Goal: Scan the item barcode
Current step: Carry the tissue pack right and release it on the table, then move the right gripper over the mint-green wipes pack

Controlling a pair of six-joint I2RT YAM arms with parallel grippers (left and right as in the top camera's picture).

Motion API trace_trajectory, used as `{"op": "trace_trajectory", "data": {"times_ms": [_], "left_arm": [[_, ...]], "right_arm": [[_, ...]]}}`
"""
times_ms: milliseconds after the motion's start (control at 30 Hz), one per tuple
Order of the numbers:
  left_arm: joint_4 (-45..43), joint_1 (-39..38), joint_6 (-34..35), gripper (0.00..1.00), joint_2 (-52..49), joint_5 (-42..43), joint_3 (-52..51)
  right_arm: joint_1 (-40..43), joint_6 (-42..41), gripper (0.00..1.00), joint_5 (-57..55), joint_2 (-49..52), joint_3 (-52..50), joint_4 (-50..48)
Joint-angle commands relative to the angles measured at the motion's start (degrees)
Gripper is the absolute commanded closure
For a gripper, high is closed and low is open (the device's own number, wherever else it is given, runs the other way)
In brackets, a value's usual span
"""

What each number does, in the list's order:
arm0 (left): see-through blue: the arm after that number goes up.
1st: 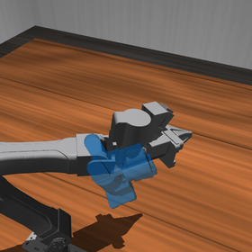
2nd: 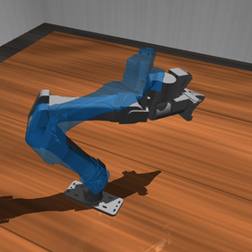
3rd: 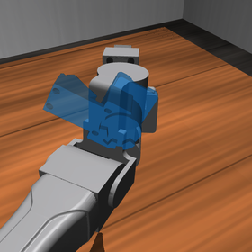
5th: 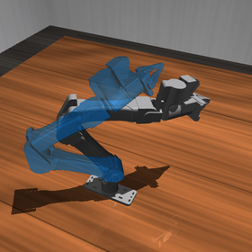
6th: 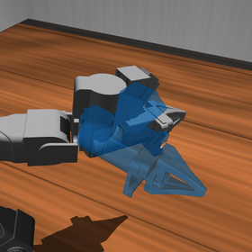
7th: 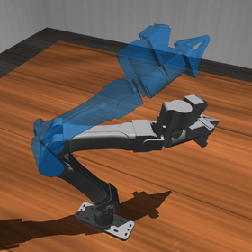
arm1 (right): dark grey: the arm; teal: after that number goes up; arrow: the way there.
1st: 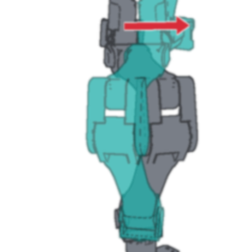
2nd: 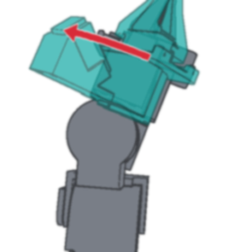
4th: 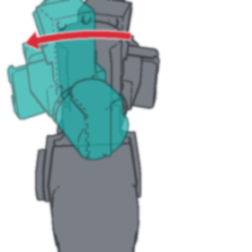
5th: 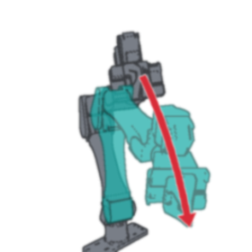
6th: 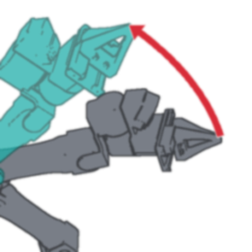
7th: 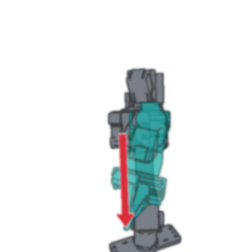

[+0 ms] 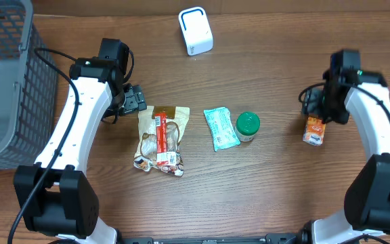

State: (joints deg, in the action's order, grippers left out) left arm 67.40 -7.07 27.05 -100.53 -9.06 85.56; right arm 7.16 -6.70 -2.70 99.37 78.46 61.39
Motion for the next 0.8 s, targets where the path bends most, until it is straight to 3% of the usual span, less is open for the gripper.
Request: {"op": "trace_trajectory", "data": {"times_ms": [0, 200, 433, 533, 600, 667, 767], "left_arm": [[-0.2, 0.2, 0.0, 0.0, -0.1, -0.5, 0.9], [-0.2, 0.2, 0.0, 0.01, -0.1, -0.5, 0.9], [-0.2, 0.2, 0.0, 0.0, -0.1, -0.5, 0.9], [-0.2, 0.2, 0.0, 0.0, -0.1, -0.5, 0.9], [-0.2, 0.2, 0.0, 0.0, -0.1, -0.5, 0.9], [-0.2, 0.2, 0.0, 0.0, -0.1, -0.5, 0.9], [-0.2, 0.2, 0.0, 0.0, -0.1, -0.5, 0.9]], "right_arm": [[-3.0, -6.6, 0.29, 8.9, -2.4, 6.2, 1.9], [-10.0, -7.8, 0.26, 10.7, -2.6, 6.1, 0.4], [-18.1, -16.1, 0.21, 10.3, -2.2, 6.1, -0.8], [-22.2, -16.0, 0.35, 10.3, -2.2, 5.8, -3.6], [-24.9, -16.0, 0.59, 10.3, -2.2, 5.6, -5.9], [-28.3, -16.0, 0.75, 10.2, -2.2, 5.1, -8.7], [-33.5, -16.0, 0.81, 5.4, -2.2, 3.0, -13.7]]}}
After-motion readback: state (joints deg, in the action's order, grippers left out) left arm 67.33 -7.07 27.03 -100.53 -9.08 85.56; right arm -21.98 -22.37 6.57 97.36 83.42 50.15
